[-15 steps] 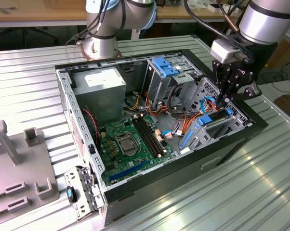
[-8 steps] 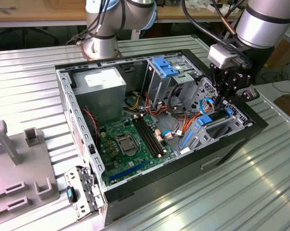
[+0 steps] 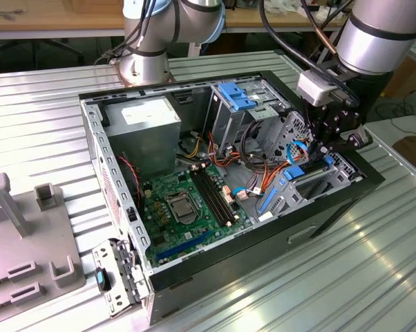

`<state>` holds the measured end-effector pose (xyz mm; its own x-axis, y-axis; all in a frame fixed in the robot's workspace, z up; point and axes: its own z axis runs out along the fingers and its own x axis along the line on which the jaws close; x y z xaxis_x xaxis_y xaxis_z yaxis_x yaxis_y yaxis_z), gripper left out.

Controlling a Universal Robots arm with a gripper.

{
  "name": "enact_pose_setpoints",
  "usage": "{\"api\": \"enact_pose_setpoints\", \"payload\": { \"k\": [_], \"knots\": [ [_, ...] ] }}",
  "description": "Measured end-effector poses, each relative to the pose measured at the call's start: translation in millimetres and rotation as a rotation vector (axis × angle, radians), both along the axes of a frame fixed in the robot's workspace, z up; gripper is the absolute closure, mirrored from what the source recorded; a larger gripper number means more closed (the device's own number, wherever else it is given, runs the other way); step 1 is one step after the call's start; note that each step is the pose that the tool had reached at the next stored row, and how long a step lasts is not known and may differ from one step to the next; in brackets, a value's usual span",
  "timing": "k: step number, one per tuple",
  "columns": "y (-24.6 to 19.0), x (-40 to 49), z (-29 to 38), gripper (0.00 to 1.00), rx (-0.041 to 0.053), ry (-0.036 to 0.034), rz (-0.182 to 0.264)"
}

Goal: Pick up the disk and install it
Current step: 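Insert the second disk wire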

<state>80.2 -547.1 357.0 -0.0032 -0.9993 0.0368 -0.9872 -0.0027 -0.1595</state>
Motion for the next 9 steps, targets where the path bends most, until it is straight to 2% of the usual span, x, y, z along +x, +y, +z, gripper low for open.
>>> {"api": "enact_pose_setpoints", "payload": {
  "k": [1,6,9],
  "knots": [
    [-0.2,0.0,-1.1,0.84,0.0002,0.0001,0.001],
    [-1.0,0.8,-6.0,0.84,0.0240,0.0000,0.001],
    [-1.1,1.3,-6.2,0.84,0.0253,0.0001,0.001]
  ]
}}
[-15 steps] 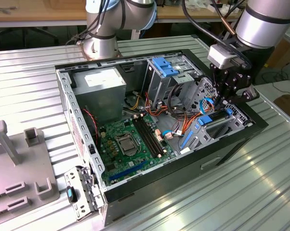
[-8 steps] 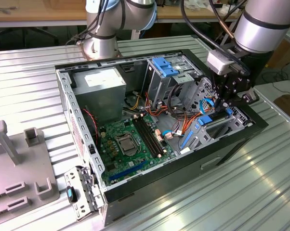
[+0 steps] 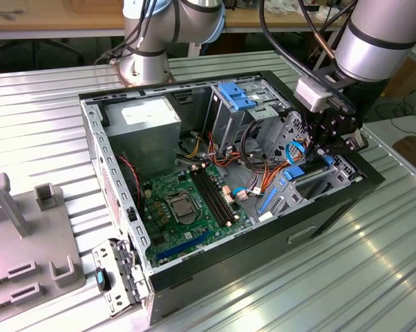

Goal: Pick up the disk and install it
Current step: 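Insert the second disk wire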

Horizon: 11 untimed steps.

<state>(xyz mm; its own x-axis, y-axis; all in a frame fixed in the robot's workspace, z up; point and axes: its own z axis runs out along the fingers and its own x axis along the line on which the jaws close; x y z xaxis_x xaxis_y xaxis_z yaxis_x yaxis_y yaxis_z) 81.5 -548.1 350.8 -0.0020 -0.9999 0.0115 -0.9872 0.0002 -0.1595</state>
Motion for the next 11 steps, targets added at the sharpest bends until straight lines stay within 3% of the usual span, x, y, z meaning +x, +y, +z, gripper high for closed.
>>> {"api": "enact_pose_setpoints", "payload": {
  "k": [4,8,11],
  "knots": [
    [-1.0,0.1,-0.3,0.84,0.0003,0.0002,0.000],
    [-3.6,0.1,-1.6,0.84,0.0094,0.0001,-0.010],
    [-7.6,0.1,-2.4,0.84,0.0260,0.0002,-0.017]
  ]
}}
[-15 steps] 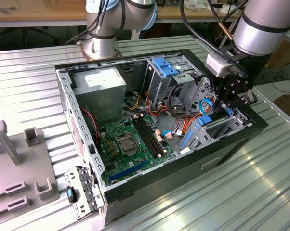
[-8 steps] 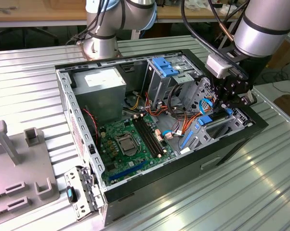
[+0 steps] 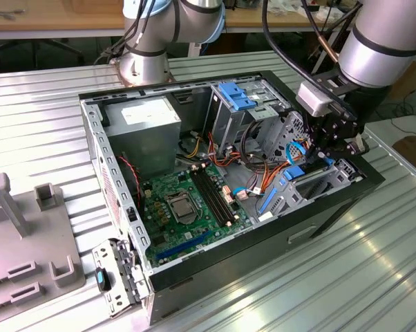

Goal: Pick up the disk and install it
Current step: 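Insert the second disk wire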

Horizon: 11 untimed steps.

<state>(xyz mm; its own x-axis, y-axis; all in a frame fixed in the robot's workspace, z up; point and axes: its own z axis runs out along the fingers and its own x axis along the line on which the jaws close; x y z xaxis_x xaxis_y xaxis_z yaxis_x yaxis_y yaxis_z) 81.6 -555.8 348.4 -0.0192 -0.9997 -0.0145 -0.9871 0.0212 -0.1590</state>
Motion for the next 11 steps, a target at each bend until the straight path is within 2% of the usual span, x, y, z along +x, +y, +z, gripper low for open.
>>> {"api": "enact_pose_setpoints", "payload": {
  "k": [4,10,11],
  "knots": [
    [-1.5,0.1,0.0,0.84,0.0156,-0.0001,-0.003],
    [-4.5,0.9,0.0,0.84,0.0260,0.0000,-0.003],
    [-5.1,1.0,-0.1,0.84,0.0300,0.0000,-0.003]
  ]
}}
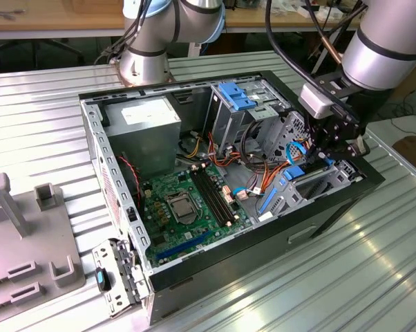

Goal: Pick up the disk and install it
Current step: 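Insert the second disk wire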

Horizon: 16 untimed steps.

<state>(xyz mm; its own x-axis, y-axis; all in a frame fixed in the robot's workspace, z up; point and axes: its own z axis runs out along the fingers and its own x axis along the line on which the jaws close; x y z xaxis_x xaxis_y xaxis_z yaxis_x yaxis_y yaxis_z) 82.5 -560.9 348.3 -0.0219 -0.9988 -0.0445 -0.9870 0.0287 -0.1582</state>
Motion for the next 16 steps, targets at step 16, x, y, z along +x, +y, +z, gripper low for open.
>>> {"api": "enact_pose_setpoints", "payload": {
  "k": [16],
  "knots": [
    [-3.3,0.2,-1.2,0.84,0.0208,0.0000,0.000]
  ]
}}
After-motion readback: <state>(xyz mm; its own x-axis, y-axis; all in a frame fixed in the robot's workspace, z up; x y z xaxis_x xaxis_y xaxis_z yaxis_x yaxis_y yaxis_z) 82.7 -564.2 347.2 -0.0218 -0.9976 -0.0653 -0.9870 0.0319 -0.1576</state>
